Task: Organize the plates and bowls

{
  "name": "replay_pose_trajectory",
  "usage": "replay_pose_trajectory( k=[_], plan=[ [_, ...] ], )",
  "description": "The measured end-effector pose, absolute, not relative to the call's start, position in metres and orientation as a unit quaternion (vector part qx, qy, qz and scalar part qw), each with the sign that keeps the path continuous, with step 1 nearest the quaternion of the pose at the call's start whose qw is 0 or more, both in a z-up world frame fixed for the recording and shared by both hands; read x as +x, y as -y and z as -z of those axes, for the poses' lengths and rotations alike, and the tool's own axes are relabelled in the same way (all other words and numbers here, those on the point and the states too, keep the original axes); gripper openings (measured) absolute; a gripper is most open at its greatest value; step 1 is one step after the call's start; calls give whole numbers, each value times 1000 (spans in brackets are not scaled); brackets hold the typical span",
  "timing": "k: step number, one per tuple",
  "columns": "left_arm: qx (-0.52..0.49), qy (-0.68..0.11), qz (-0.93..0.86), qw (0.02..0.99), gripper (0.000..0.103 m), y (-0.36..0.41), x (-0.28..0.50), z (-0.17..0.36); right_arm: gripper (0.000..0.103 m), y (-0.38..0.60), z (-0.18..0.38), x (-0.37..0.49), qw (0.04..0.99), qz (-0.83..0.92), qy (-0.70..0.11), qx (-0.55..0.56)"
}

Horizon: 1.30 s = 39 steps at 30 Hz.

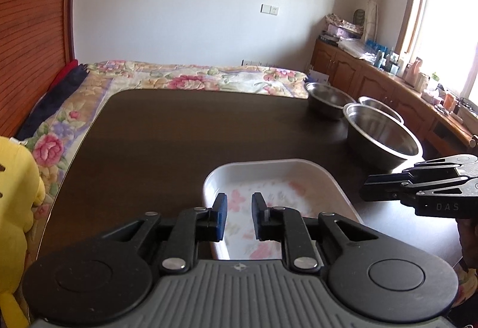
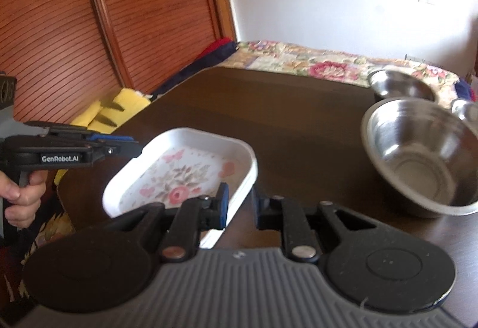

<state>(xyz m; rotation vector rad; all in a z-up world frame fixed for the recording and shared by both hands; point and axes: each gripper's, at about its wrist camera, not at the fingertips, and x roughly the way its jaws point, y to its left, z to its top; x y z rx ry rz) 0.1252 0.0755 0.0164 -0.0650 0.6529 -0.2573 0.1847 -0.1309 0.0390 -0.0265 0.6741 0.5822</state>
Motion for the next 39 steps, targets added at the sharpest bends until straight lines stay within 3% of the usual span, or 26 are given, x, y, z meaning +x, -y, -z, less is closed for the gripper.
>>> replay_pose_trajectory(
  k=[12, 22, 29, 34, 39],
  plan=[
    [-17, -299, 167, 939, 38, -18, 150, -32, 22, 198, -52, 189, 943, -206, -262, -3],
    [-6, -292, 193, 937, 64, 43, 178, -35, 23, 258, -51, 200, 960, -151, -237, 8],
    [3, -293, 200, 935, 72, 74, 196, -34, 57, 288, -41, 216, 964, -127, -235, 23],
    [11, -297, 202, 933, 77, 92, 208, -31, 66, 302, -34, 228, 966, -110, -234, 26],
    [14, -299, 201, 933, 89, 105, 217, -28, 85, 313, -27, 239, 966, -99, -236, 30]
  ],
)
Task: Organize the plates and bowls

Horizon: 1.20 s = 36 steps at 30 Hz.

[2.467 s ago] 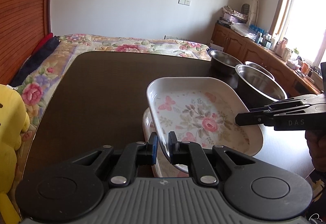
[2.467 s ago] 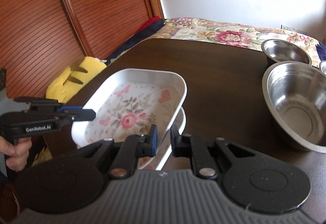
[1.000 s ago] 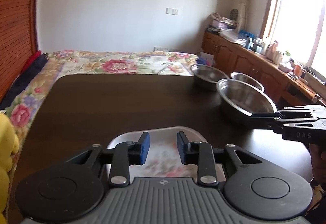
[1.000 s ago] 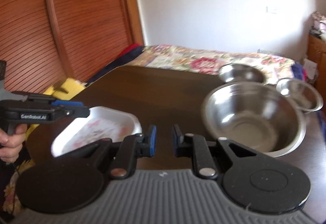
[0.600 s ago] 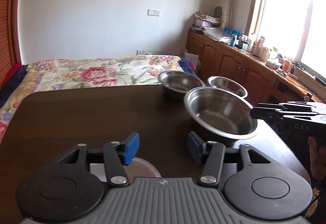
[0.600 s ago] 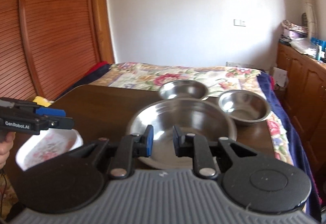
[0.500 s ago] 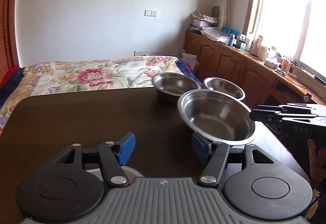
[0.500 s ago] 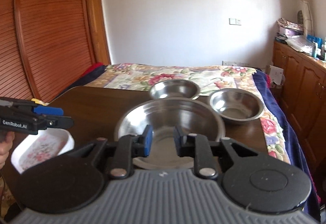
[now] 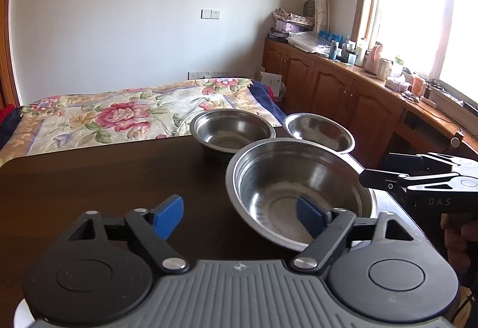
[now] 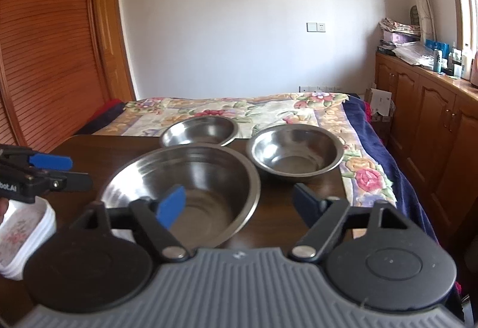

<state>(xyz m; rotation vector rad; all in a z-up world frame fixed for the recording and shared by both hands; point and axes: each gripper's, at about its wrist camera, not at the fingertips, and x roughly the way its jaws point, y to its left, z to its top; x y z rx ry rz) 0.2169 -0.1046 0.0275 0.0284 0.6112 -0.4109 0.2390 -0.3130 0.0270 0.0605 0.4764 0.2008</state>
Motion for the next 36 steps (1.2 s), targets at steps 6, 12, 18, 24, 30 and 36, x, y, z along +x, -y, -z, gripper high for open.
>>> replay_pose_trajectory(
  k=[6, 12, 18, 24, 30, 36],
  plan=[
    [18, -309, 195, 931, 93, 118, 229, -20, 89, 320, -22, 250, 966, -99, -239, 30],
    [13, -322, 201, 925, 88, 122, 238, -16, 89, 320, -17, 257, 962, -111, -247, 33],
    [16, -336, 202, 920, 59, 127, 245, -10, 83, 315, -13, 261, 958, -127, -256, 33],
    [16, -350, 208, 913, 41, 130, 249, -6, 57, 315, -8, 267, 949, -140, -277, 49],
    [16, -351, 206, 913, 33, 131, 249, -4, 41, 317, -5, 266, 945, -144, -287, 66],
    [11, -351, 208, 913, 29, 127, 245, -4, 30, 319, -5, 263, 945, -136, -288, 77]
  ],
)
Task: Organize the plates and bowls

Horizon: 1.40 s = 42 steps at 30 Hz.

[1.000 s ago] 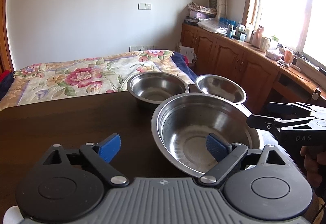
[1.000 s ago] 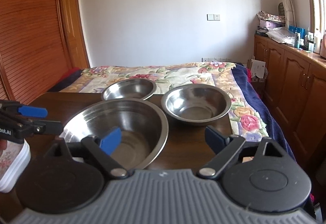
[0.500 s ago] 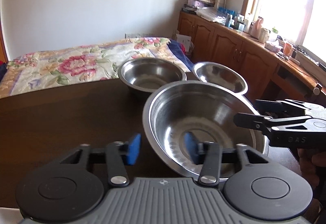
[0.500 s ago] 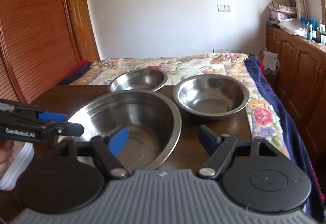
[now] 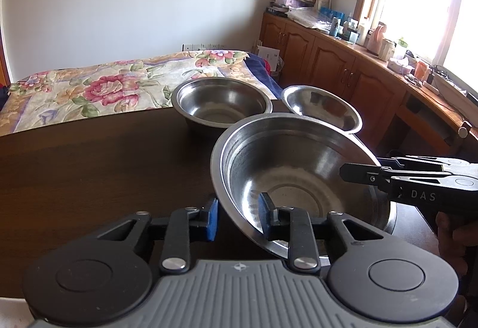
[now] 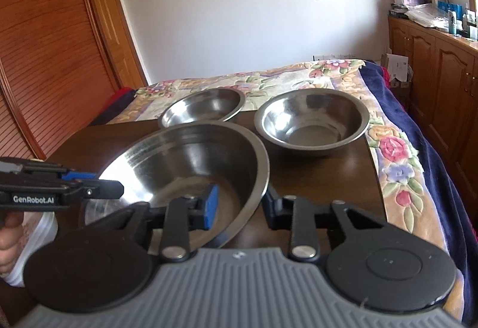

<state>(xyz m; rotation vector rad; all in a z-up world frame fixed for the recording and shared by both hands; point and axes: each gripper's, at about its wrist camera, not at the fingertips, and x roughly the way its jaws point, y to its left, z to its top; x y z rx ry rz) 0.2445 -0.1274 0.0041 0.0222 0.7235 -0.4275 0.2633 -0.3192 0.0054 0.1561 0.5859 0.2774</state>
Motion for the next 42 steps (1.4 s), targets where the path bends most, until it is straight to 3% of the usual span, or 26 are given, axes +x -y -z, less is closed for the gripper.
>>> replay_pose_trajectory(
  k=[9, 42],
  plan=[
    [12, -337, 210, 918, 29, 120, 231, -11, 25, 316, -12, 252, 949, -136, -275, 72],
    [-3, -308, 226, 924, 29, 68, 163, -24, 25, 277, -30, 195, 953, -146, -264, 42]
  ],
)
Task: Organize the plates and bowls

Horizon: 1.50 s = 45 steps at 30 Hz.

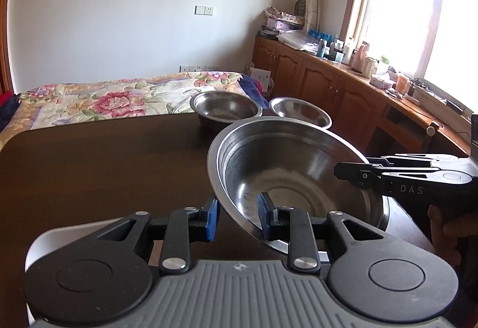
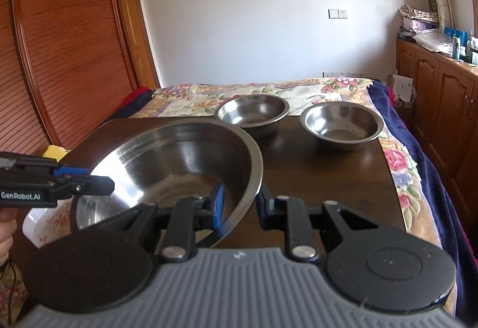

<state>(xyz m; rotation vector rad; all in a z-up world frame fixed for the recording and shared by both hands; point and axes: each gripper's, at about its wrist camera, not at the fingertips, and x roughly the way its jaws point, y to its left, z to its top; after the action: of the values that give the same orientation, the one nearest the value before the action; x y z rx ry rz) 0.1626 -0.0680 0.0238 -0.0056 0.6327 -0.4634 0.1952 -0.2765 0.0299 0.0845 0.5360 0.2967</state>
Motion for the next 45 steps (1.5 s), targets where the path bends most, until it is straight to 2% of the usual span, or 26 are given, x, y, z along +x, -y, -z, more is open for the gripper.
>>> replay_pose_trajectory(
  k=[28, 31, 35, 45],
  plan=[
    [3, -343, 227, 912, 31, 59, 145, 8, 26, 266, -4, 175, 943, -155, -294, 34],
    [5, -342, 229, 912, 35, 58, 147, 6, 28, 268, -3, 176, 942, -157, -294, 37],
    [1, -338, 220, 915, 46, 53, 152, 2, 46, 274, -6, 177, 942, -157, -294, 38],
    [0, -314, 193, 930, 56, 40, 177, -20, 46, 296, -28, 196, 953, -144, -264, 31]
  ],
)
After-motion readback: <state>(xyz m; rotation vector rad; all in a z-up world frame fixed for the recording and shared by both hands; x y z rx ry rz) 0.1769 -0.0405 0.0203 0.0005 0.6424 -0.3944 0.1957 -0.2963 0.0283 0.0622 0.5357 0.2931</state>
